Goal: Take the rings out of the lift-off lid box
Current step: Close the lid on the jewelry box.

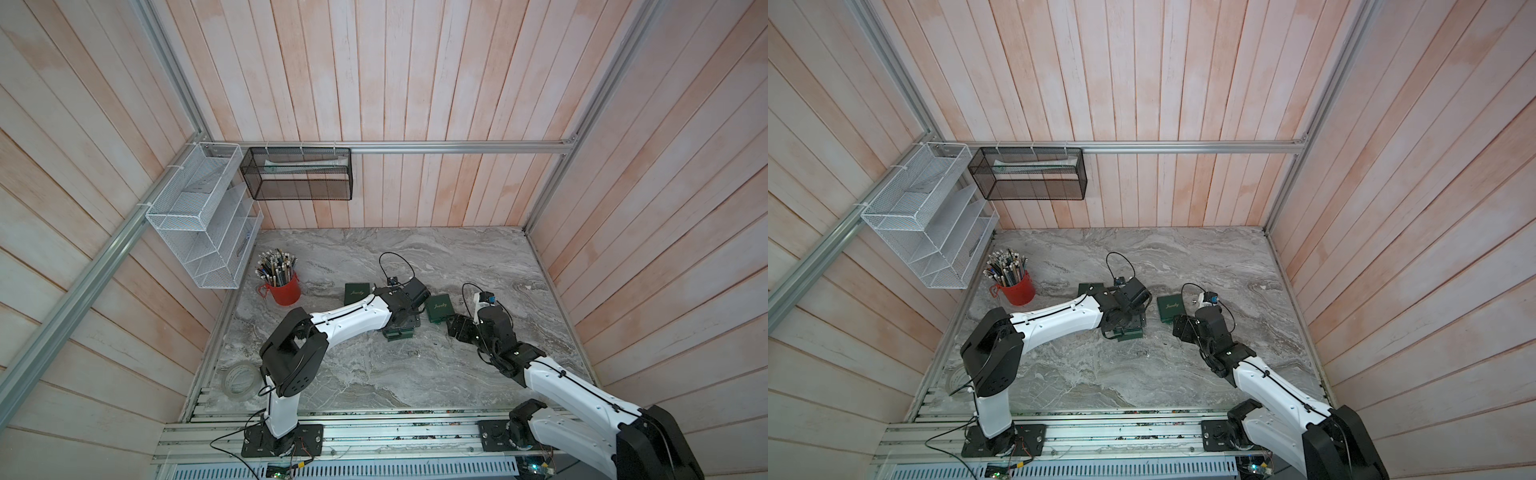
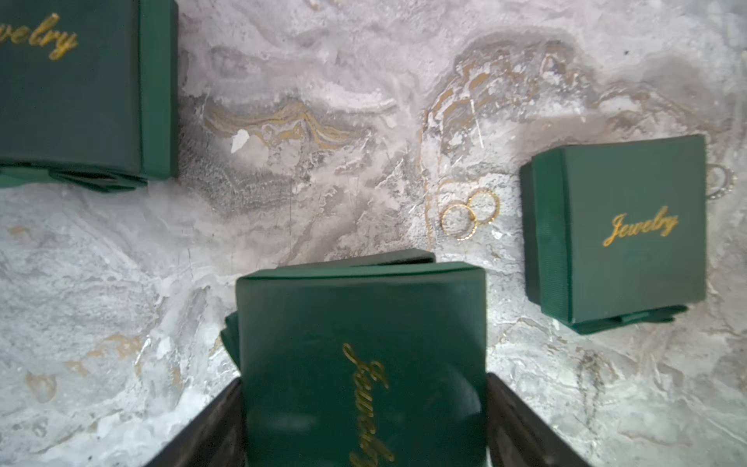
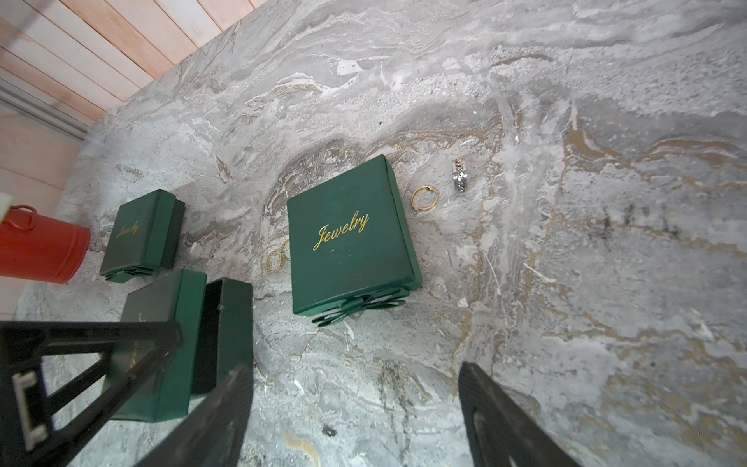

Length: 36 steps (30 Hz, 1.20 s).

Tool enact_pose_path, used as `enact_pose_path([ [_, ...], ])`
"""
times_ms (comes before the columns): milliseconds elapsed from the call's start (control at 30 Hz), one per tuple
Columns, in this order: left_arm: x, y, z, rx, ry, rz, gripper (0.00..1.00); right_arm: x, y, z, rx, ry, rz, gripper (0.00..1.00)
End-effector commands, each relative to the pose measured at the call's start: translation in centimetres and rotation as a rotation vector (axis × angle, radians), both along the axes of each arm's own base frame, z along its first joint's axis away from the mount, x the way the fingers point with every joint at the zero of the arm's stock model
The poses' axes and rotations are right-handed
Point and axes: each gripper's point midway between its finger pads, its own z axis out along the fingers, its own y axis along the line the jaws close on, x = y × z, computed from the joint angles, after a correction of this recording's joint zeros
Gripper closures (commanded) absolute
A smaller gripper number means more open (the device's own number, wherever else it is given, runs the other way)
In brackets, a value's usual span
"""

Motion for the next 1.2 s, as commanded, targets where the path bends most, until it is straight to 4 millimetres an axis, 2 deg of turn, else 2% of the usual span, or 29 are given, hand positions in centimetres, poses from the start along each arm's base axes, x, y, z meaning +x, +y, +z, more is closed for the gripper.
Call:
enact_pose_path([
  [0, -0.1, 0.4, -0.9, 0.045, 0.017, 0.046, 0.14, 0.1, 0.0, 0.1, -0.008, -0.010, 0.016, 0.18],
  [433, 0.2, 0.2, -1.2, 0.038, 0.013, 0.095, 0.15, -0.1, -0.2, 0.1, -0.013, -0.013, 0.026, 0.18],
  [800, 0.8, -0.5, -0.4, 0.009, -0.012, 0.105, 0.14, -0.2, 0.0, 0.1, 0.001, -0.009, 0.031, 0.18],
  [1167, 0.9, -0.3, -1.9, 0.044, 0.012, 0.111, 0.14, -0.2, 0.4, 0.1, 0.014, -0.001, 0.046, 0.18],
])
